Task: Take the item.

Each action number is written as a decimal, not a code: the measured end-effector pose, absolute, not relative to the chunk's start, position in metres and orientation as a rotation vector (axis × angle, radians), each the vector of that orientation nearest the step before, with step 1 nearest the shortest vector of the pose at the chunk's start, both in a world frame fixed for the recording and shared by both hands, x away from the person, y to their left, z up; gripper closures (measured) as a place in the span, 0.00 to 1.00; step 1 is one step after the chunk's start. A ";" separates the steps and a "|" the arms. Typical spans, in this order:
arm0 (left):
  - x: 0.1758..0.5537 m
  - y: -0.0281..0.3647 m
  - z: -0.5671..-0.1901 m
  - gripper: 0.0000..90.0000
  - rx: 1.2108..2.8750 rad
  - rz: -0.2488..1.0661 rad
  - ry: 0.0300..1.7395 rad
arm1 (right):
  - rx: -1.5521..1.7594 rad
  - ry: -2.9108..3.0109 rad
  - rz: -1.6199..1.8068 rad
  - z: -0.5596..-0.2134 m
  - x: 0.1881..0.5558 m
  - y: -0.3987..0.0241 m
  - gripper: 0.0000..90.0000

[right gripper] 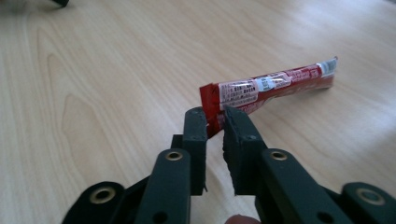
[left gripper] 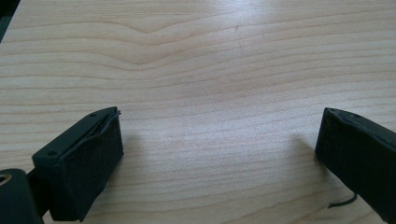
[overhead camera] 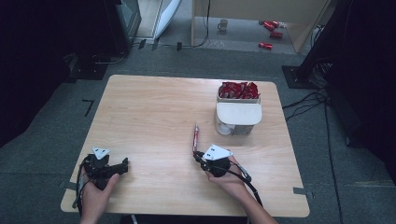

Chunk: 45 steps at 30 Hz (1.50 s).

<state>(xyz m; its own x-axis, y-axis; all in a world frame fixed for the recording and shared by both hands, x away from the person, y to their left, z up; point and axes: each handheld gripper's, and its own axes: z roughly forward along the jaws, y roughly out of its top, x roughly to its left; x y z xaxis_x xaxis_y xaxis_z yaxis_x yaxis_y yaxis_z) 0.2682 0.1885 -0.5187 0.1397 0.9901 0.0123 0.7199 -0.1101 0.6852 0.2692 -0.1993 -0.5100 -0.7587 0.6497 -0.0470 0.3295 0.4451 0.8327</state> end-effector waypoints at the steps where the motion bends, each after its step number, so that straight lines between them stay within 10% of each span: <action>1: 0.268 0.188 -0.519 0.01 1.889 0.662 1.635 | 0.824 2.355 1.225 -0.511 0.269 -0.199 0.83; 30: 0.268 0.188 -0.519 0.01 1.888 0.663 1.635 | 1.226 2.184 1.095 -0.502 0.266 -0.287 0.03; 45: 0.268 0.188 -0.519 0.01 1.889 0.662 1.635 | 1.430 2.048 1.005 -0.507 0.253 -0.358 0.00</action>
<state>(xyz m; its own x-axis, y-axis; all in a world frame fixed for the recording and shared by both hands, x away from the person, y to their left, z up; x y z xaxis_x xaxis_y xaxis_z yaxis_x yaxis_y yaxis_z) 0.2682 0.1884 -0.5187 0.1390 0.9902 0.0114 0.7195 -0.1089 0.6859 0.2530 -0.3582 -0.5067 -0.3643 0.9301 0.0463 0.6058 0.1989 0.7703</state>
